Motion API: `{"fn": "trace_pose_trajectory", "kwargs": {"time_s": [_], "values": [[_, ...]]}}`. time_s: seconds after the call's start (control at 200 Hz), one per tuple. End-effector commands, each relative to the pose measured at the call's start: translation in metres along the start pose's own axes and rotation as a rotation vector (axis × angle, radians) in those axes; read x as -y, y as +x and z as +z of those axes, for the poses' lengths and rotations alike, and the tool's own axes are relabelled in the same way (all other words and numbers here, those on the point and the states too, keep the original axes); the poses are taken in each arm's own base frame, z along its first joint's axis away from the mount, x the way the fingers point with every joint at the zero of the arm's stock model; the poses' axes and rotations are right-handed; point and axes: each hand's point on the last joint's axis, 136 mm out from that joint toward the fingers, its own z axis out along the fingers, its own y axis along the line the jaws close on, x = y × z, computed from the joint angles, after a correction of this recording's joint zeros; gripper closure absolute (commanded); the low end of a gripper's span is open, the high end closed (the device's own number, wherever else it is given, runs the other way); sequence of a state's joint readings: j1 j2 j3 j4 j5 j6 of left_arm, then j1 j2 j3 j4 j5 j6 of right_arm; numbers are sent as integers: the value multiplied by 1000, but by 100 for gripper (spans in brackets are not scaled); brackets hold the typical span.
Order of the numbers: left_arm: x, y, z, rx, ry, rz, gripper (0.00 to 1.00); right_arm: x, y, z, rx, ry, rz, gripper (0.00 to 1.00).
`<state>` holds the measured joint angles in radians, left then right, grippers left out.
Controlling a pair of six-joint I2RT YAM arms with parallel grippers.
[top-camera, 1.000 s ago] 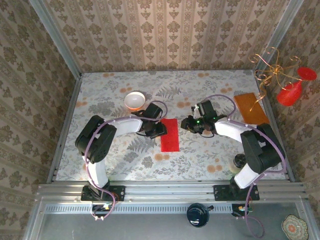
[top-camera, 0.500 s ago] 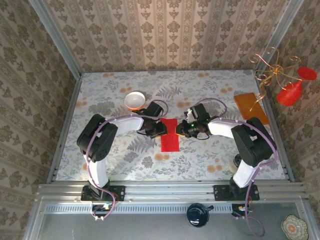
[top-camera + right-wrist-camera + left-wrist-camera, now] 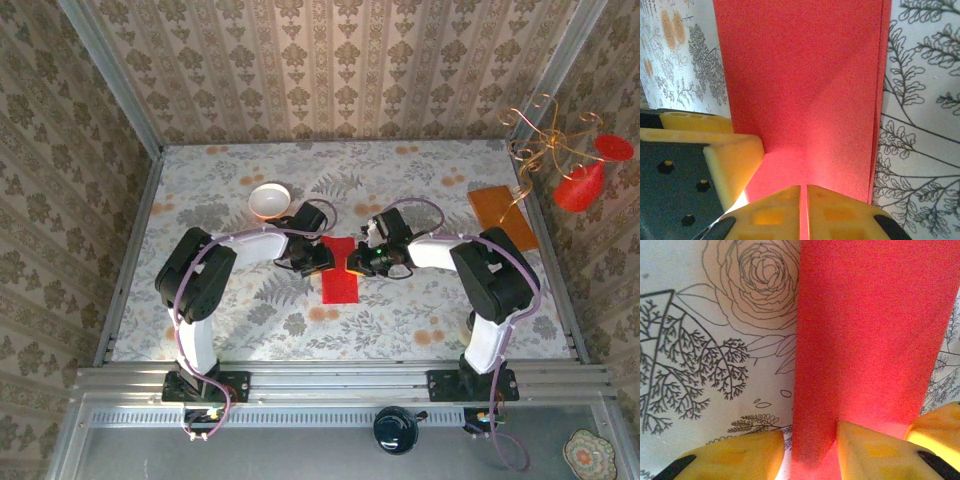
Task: Fold a paper plane with a square sheet of paper (pick it up from the middle)
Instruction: Hold the square sheet of paper at the center of the table.
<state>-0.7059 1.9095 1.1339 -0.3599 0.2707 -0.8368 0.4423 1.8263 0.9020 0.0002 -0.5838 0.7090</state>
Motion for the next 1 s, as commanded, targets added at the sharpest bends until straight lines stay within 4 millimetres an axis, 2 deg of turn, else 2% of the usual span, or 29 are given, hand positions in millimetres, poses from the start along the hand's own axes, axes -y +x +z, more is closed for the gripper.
{"fn": "trace_pose_trajectory", "kwargs": {"time_s": [0.0,0.275,0.375,0.495,0.645,0.765,0.875,0.99], "values": [[-66,58,68,-193,-170,-14,60,5,3,6,-26,19,2,87],[-65,58,66,-188,-164,-12,61,49,20,12,-64,145,62,90],[-57,52,57,-161,-143,1,61,64,27,12,-77,185,88,92],[-30,28,28,-67,-72,39,61,74,35,11,-92,213,112,94],[2,-15,-37,142,-2,97,61,91,46,14,-107,253,135,94],[26,-30,-78,250,94,140,61,103,52,17,-122,279,153,95],[56,-19,-86,205,236,200,62,106,55,19,-133,283,165,95],[68,-8,-76,151,328,196,69,115,60,18,-143,317,170,96]]}}
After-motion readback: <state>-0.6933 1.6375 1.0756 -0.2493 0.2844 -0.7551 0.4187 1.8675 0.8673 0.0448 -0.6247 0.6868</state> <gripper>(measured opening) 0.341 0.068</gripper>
